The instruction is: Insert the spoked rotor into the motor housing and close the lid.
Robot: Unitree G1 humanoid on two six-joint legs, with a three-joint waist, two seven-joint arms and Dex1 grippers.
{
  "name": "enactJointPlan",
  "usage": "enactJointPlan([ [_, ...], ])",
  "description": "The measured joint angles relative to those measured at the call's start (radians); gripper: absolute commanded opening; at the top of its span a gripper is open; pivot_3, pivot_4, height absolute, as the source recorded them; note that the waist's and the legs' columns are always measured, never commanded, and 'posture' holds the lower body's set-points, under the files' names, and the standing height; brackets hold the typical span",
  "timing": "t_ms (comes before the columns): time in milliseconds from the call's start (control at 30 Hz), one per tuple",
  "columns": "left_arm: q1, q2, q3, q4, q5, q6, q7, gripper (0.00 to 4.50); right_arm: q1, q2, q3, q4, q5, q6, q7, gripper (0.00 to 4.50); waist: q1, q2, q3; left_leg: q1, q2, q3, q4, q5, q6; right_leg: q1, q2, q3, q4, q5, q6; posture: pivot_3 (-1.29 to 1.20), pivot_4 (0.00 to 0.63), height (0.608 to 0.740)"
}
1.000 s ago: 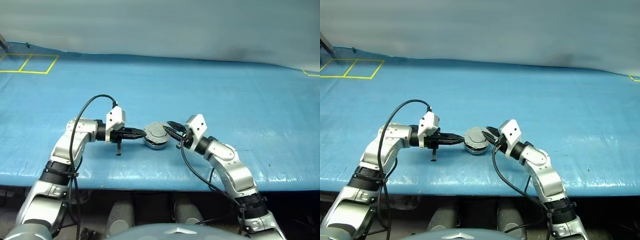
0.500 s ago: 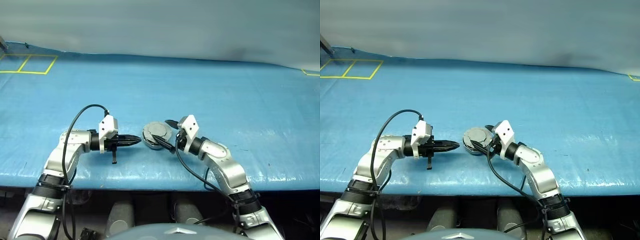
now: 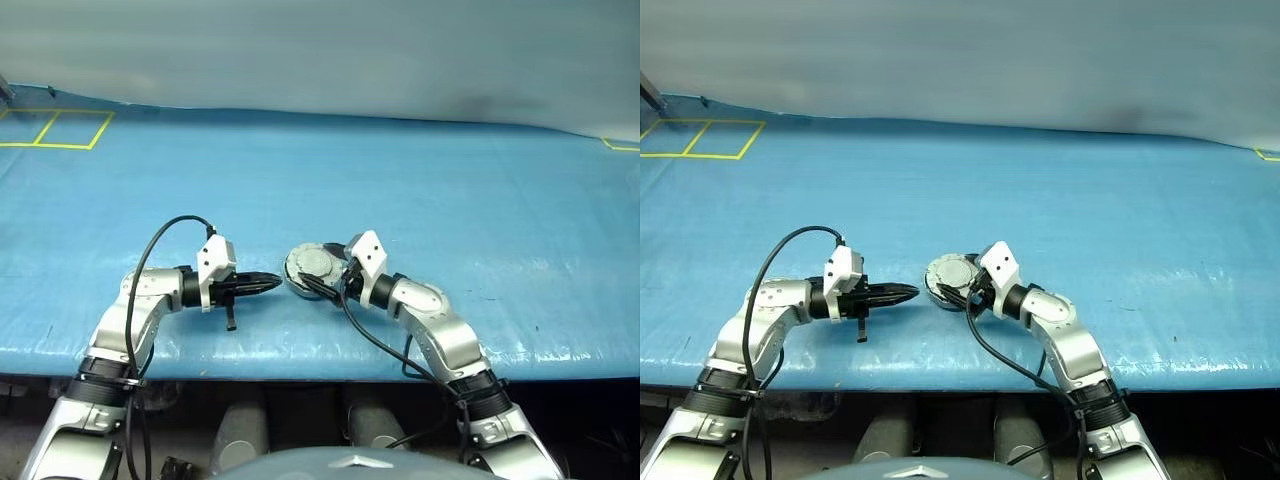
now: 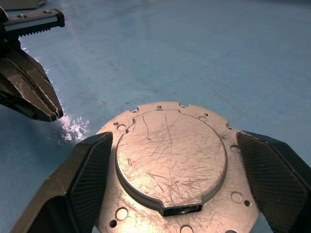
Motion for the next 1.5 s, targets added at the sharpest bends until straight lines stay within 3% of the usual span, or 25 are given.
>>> enactJointPlan([
  [67, 0.006, -0.001, 0.006, 0.0, 0.0, 0.0, 0.01, 0.0, 0.0, 0.001, 0.009, 0.0, -0.002, 0.0, 0.001, 3.0, 0.0, 0.0, 0.0, 0.0, 0.0, 0.0, 0.0, 0.0, 0.0, 0.0, 0.0, 0.0, 0.0, 0.0, 0.0, 0.0, 0.15, 0.74],
  [800, 0.053, -0.002, 0.013, 0.0, -0.021, 0.0, 0.061, 0.0, -0.026, 0.021, 0.055, -0.051, -0.047, 0.086, -0.052, 2.99, -0.002, 0.0, 0.0, 0.001, 0.0, 0.001, -0.001, 0.0, 0.0, -0.001, 0.0, 0.0, 0.0, 0.0, -0.001, 0.0, 0.15, 0.74],
  [1500, 0.052, -0.002, 0.013, 0.0, -0.021, 0.001, 0.073, 0.0, -0.025, 0.001, 0.052, 0.009, -0.063, -0.014, -0.013, 2.99, -0.001, 0.0, 0.0, 0.002, 0.0, 0.001, -0.004, 0.0, 0.0, 0.0, 0.0, 0.0, -0.001, -0.001, -0.002, 0.0, 0.15, 0.74],
])
